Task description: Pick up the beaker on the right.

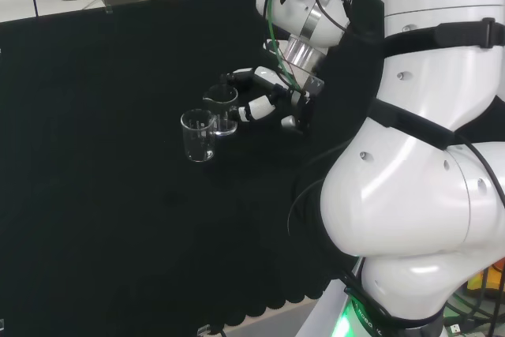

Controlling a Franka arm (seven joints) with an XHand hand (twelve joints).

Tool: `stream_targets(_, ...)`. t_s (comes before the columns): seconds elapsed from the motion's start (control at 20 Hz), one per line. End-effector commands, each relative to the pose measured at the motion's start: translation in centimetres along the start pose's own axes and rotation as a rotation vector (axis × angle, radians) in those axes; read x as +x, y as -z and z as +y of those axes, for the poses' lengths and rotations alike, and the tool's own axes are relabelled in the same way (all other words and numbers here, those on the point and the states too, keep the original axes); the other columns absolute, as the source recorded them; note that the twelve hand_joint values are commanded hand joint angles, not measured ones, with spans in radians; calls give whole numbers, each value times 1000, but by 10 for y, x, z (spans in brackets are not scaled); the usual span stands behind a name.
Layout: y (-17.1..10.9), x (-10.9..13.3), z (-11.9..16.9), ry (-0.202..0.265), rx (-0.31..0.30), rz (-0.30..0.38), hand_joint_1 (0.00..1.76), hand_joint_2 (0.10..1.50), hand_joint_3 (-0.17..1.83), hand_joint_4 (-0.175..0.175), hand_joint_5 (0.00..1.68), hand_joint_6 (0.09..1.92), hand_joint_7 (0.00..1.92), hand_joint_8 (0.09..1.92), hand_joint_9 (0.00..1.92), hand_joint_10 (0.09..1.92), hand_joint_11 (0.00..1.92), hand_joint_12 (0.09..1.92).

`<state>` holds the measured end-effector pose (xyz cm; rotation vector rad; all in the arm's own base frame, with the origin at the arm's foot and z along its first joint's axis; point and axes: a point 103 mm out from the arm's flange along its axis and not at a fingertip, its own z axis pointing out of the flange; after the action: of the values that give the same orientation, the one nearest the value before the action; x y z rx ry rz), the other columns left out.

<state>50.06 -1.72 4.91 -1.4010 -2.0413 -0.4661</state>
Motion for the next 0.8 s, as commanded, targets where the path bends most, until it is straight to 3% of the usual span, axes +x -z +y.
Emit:
stream_targets(0.05, -8, 2, 7, 42, -35, 36, 875, 488, 641, -81, 549, 90, 388, 806, 480, 676, 86, 1410)
stream_targets(0.25, -15, 2, 10, 60, -58, 71, 869, 490, 632, -83, 520, 87, 369, 804, 471, 675, 80, 1409)
stream_targets(0.55, -24, 3, 12, 77, -46, 109, 865, 490, 618, -83, 501, 87, 362, 808, 466, 675, 80, 1407)
stream_targets(0.8, -29, 4, 7, 78, -96, 118, 860, 485, 608, -83, 497, 87, 359, 809, 464, 676, 80, 1407)
